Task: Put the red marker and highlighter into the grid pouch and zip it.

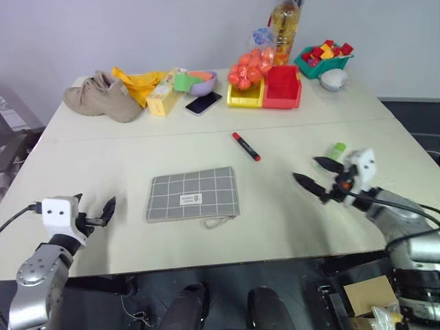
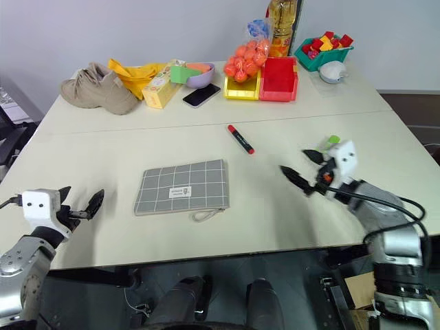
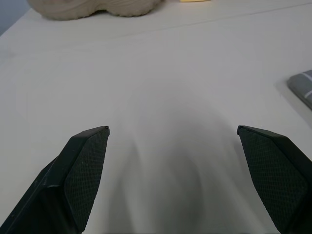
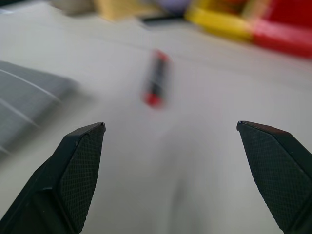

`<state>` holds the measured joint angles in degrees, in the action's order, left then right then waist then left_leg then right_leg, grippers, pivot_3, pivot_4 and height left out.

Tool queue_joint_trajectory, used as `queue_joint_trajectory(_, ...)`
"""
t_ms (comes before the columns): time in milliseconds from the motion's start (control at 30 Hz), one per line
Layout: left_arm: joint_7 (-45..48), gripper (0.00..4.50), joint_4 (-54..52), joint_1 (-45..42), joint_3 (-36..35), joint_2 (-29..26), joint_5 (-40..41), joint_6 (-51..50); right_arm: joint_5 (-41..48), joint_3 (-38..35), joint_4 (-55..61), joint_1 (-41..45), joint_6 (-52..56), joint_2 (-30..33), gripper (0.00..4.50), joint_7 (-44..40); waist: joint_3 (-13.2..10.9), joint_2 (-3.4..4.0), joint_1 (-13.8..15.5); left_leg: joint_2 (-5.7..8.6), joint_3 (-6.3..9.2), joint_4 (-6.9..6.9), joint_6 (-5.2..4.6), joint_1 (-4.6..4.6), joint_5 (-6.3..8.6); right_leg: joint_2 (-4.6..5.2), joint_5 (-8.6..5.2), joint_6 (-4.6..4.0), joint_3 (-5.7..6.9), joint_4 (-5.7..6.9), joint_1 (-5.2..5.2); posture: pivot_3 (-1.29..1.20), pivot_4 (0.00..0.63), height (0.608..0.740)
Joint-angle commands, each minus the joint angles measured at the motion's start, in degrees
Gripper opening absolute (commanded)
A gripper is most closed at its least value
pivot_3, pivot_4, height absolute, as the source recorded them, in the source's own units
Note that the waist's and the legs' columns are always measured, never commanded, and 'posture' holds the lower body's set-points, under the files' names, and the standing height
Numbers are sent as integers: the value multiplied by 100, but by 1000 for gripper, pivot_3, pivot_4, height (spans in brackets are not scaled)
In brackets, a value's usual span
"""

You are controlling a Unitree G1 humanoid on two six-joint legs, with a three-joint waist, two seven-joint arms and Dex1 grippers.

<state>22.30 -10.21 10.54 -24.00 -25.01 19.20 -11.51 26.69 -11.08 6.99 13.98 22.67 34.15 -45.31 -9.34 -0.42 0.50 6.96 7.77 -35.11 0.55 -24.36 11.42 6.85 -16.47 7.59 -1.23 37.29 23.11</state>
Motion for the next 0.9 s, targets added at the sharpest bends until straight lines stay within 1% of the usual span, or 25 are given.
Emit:
queue_joint_trajectory(33, -26, 4496, -212, 112, 0, 106, -57, 255, 124, 381, 492, 351, 137, -276, 4492, 116, 0, -2, 16, 1, 0, 0, -1, -1, 1, -1, 0, 0, 0, -3, 0, 0, 150, 740)
queue_joint_trajectory(200, 55, 4496, -233, 208, 93, 93, -149, 341, -35, 1069, 722, 721, 302, -628, 4492, 214, 0, -2, 27, 2, 3, 0, -3, -1, 2, 0, 1, 0, 2, -7, 10, 0, 150, 740)
queue_joint_trajectory(267, 102, 4500, -215, 214, 118, 44, -208, 381, -328, 1435, 627, 883, 370, -750, 3959, 384, 0, -2, 19, 3, 3, -2, -3, -1, 2, -1, 1, 0, 3, -8, 12, 0, 150, 740)
queue_joint_trajectory(333, 158, 4500, -201, 212, 137, 3, -264, 449, -585, 1722, 475, 1038, 393, -936, 3119, 595, 0, -2, 14, 3, 3, -2, -3, 0, 2, -2, 1, -2, 5, -8, 15, 0, 150, 740)
queue_joint_trajectory(367, 196, 4500, -193, 213, 151, -24, -303, 492, -690, 1831, 381, 1116, 432, -1059, 2601, 719, 0, -2, 12, 3, 3, -1, -3, 0, 2, -3, 1, -2, 5, -7, 16, 0, 150, 740)
queue_joint_trajectory(400, 225, 4500, -183, 216, 166, -56, -348, 534, -802, 1928, 279, 1182, 457, -1162, 1990, 818, 0, -2, 10, 2, 3, -1, -2, 0, 2, -3, 2, -2, 5, -7, 18, 0, 150, 740)
queue_joint_trajectory(433, 252, 4500, -169, 220, 176, -87, -376, 572, -915, 2021, 183, 1221, 477, -1234, 1540, 888, 0, -2, 7, 2, 3, 0, -2, 0, 2, -4, 2, -2, 4, -6, 20, 0, 150, 740)
queue_joint_trajectory(500, 305, 4500, -142, 228, 186, -137, -410, 649, -1155, 2239, -2, 1237, 514, -1269, 397, 929, 0, -2, 10, 3, 3, 1, -2, 0, 2, -6, 3, -2, 4, -6, 23, 0, 150, 740)
queue_joint_trajectory(533, 370, 4500, -115, 229, 201, -186, -444, 727, -1357, 2414, -168, 1261, 502, -1283, 26, 973, 1, -3, 16, 4, 3, 1, -2, 0, 2, -6, 3, -1, 4, -6, 22, 0, 150, 740)
queue_joint_trajectory(600, 530, 4500, -47, 240, 258, -323, -555, 905, -1531, 2574, -417, 1305, 619, -1381, 26, 1069, 1, -3, 17, 6, 3, 1, -2, 0, 2, -5, 3, -2, 6, -6, 22, 0, 150, 740)
queue_joint_trajectory(733, 862, 4500, 185, 225, 361, -599, -741, 1269, -1717, 2769, -655, 1331, 710, -1445, 26, 996, 1, -3, 1, 6, 3, 3, -1, 0, 1, -6, 4, -4, 5, -5, 25, 0, 150, 740)
queue_joint_trajectory(900, 1411, 4500, 952, -68, 690, -1192, -1239, 2318, -1860, 2822, -936, 1369, 664, -1569, 26, 998, 1, -3, -5, 5, 3, 7, 0, 7, 1, -7, 5, -4, 5, -4, 22, 0, 150, 740)
